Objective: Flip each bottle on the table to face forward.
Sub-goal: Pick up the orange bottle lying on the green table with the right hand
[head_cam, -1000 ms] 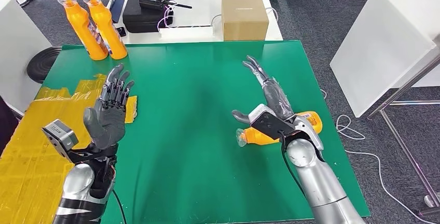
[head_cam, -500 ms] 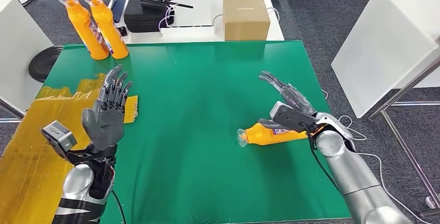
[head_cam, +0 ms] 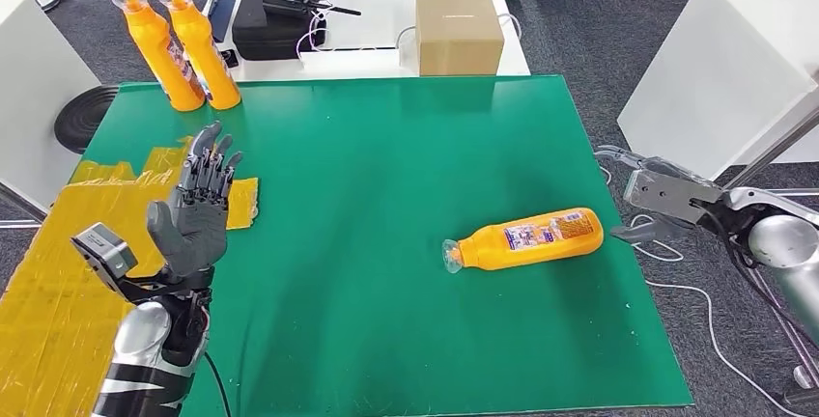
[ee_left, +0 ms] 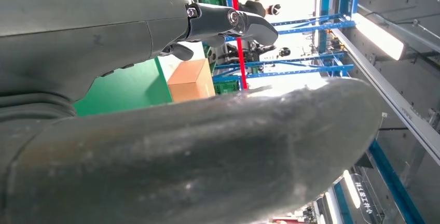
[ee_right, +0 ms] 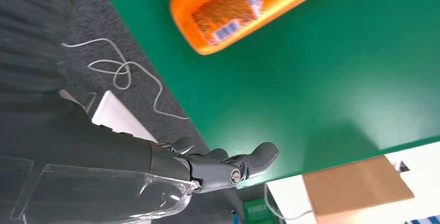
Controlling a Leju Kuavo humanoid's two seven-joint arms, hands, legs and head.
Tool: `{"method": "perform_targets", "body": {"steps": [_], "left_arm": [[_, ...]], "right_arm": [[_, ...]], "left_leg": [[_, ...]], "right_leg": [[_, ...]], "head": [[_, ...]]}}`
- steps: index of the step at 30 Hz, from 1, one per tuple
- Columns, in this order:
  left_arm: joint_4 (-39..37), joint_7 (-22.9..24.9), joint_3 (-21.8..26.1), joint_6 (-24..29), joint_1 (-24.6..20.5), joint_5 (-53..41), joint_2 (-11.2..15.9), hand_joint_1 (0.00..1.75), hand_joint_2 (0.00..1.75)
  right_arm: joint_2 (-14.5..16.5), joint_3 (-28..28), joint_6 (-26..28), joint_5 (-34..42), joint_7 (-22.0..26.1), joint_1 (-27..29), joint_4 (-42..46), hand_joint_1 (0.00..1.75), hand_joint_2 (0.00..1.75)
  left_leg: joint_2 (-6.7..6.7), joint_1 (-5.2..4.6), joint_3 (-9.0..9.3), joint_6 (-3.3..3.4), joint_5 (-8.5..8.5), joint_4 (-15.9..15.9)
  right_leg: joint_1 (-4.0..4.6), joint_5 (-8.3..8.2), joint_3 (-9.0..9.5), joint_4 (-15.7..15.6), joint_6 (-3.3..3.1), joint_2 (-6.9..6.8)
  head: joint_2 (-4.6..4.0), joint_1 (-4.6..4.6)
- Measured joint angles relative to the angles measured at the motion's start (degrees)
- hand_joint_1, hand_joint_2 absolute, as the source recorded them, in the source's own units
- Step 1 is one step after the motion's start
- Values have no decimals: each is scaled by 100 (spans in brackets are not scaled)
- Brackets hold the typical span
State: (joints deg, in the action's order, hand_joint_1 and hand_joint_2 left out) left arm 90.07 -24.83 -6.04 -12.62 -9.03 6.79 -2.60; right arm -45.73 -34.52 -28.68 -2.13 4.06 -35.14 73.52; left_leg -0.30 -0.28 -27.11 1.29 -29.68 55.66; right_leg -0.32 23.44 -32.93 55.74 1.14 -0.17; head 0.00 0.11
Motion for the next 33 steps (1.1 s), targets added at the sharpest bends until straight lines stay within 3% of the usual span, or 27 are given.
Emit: {"method": "perform_targets", "body": {"steps": [9,21,26,33], "left_arm": [[0,-44,-43,64,86,-10,2,0,0],[0,-32,-79,132,44,31,3,0,0],[-15,-6,-148,161,-42,105,8,0,0],[-103,67,-242,128,-239,163,9,0,0]], "right_arm": [[-747,-329,163,291,-53,275,505,0,175],[-960,-554,-36,259,-207,160,626,0,175],[-783,-917,-51,-54,-282,-308,377,0,175],[52,-1669,74,-484,-249,-954,-590,0,175]], "left_leg": [[4,0,0,0,0,-1],[8,1,0,0,0,-1],[13,1,-1,0,1,-2],[14,2,7,-1,5,-1]], "right_leg": [[2,0,1,0,0,0],[4,0,1,1,0,3],[4,-1,2,1,0,7],[8,-2,3,3,0,14]], "head": [[0,0],[0,-1],[0,0],[0,-1]]}}
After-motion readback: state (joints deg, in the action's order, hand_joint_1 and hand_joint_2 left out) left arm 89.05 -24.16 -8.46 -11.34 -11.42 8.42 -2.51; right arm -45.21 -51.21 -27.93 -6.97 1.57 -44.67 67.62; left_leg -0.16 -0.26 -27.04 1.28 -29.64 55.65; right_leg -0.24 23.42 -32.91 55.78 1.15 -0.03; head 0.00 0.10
